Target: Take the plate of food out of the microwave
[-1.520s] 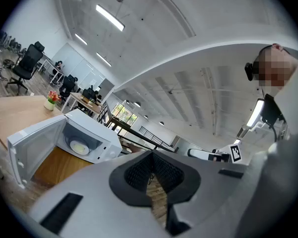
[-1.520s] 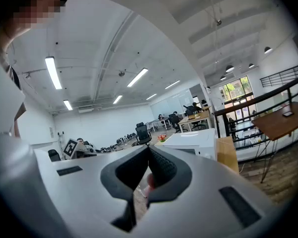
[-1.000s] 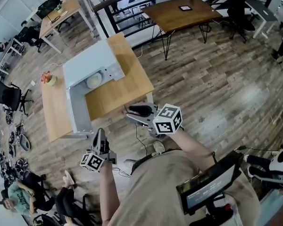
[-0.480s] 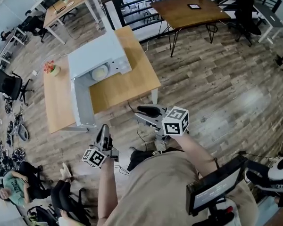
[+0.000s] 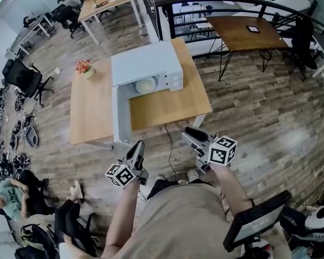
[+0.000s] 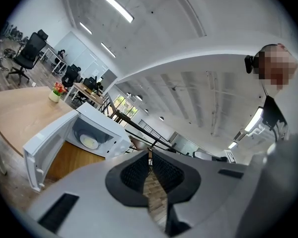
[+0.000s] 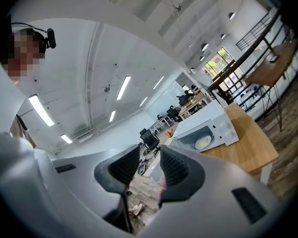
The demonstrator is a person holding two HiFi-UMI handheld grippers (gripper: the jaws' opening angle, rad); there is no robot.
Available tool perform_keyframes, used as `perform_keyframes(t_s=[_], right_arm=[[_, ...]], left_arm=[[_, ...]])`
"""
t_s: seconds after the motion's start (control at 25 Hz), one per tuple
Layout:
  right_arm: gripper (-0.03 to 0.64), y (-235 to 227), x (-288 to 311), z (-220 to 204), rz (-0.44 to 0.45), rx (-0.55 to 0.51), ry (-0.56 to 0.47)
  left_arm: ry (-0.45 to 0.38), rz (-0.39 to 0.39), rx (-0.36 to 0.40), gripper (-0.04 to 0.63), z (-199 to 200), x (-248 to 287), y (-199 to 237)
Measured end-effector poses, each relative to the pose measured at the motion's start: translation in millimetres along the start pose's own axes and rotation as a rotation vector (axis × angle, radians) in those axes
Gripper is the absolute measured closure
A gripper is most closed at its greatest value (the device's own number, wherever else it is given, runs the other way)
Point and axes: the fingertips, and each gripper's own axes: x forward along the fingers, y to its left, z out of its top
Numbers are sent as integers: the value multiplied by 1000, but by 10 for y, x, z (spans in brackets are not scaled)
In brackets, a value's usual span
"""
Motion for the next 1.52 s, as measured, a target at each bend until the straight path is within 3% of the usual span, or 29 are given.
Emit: perform_keyframes(t_s=[0.28,0.84,1.16,1.52], right_arm=[[500,48,393,29,-105,18,-29],[500,164,943,-162,-209,48,-53],[500,161,1164,-115,-192,54,-79],[500,-213,1340,275,-127,57,-67]], left_arm=[[-7,6,-5,594,302,-150,461],[-6,-90,-33,594,566,-292,903],[0,-125,-18,592,680,-234,1011],[-50,-67,-17,594,857,86,1103]])
